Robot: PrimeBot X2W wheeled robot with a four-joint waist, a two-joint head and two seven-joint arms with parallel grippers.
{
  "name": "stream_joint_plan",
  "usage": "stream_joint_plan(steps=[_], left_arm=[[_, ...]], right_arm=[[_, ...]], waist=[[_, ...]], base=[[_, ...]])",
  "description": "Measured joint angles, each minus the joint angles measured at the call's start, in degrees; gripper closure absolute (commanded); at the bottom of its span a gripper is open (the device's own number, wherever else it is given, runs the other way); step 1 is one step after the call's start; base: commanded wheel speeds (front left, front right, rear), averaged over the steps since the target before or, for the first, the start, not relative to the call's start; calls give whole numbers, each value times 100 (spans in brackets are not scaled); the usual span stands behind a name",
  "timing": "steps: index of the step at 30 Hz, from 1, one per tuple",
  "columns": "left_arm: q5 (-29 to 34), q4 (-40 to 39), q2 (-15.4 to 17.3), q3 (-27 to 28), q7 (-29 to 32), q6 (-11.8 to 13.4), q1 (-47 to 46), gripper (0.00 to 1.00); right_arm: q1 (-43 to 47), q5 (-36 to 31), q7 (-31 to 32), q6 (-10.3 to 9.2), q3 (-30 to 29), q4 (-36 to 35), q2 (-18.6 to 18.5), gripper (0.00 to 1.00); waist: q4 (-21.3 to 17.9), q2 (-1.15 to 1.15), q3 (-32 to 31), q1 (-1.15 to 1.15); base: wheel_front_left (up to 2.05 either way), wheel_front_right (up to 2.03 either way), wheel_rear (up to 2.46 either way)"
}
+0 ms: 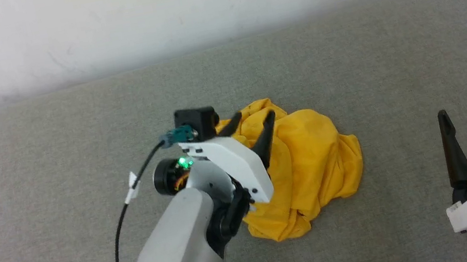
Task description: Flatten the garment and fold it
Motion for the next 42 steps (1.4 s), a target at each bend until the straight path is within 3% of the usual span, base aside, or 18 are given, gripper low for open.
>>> stream_joint_plan(steps=[4, 7, 11, 15, 21, 23, 32, 38, 42], left_arm=[[-14, -689, 203, 316, -582, 9, 39, 0], [103, -1349, 635, 612, -1088, 129, 300, 0], [261, -2214, 1215, 1116, -1763, 480, 1260, 0], [327, -3082, 1503, 1477, -2078, 700, 2492, 0], [630, -3650, 1493, 1825, -2184, 903, 3867, 0], [669, -3746, 1326, 1924, -2189, 912, 4056, 0], [1168, -3715, 814, 2036, -2189, 499, 4044, 0], [1344, -3519, 595, 2079, -2189, 254, 3907, 0], [1423, -3393, 471, 2108, -2189, 105, 3810, 0]], right_arm=[[68, -3, 54, 0, 14, -29, 0, 0], [148, -3, 96, 0, 23, -43, 0, 0], [233, -3, 102, 0, 36, -51, 1, 0], [377, -3, 148, 0, 36, -78, 2, 0], [545, 1, 245, 0, -27, -171, 0, 0], [567, 8, 299, 0, -34, -198, 0, 0], [12, -62, 1170, 1, 158, -331, -51, 0], [-509, 174, 2142, 0, 183, 126, -467, 0], [-660, 293, 2637, 0, 517, 558, -799, 0]], waist=[[101, 0, -100, 0], [168, 0, -175, 0], [228, 0, -270, 0], [277, 0, -337, -1], [436, 0, -334, -1], [503, 0, -324, -1], [711, 0, -135, 0], [734, 0, 85, 1], [774, 0, 233, 1]], base=[[0, 0, 0], [0, 0, 0], [0, 0, 0], [0, 0, 0], [0, 0, 0], [0, 0, 0], [0, 0, 0], [0, 0, 0], [0, 0, 0]])
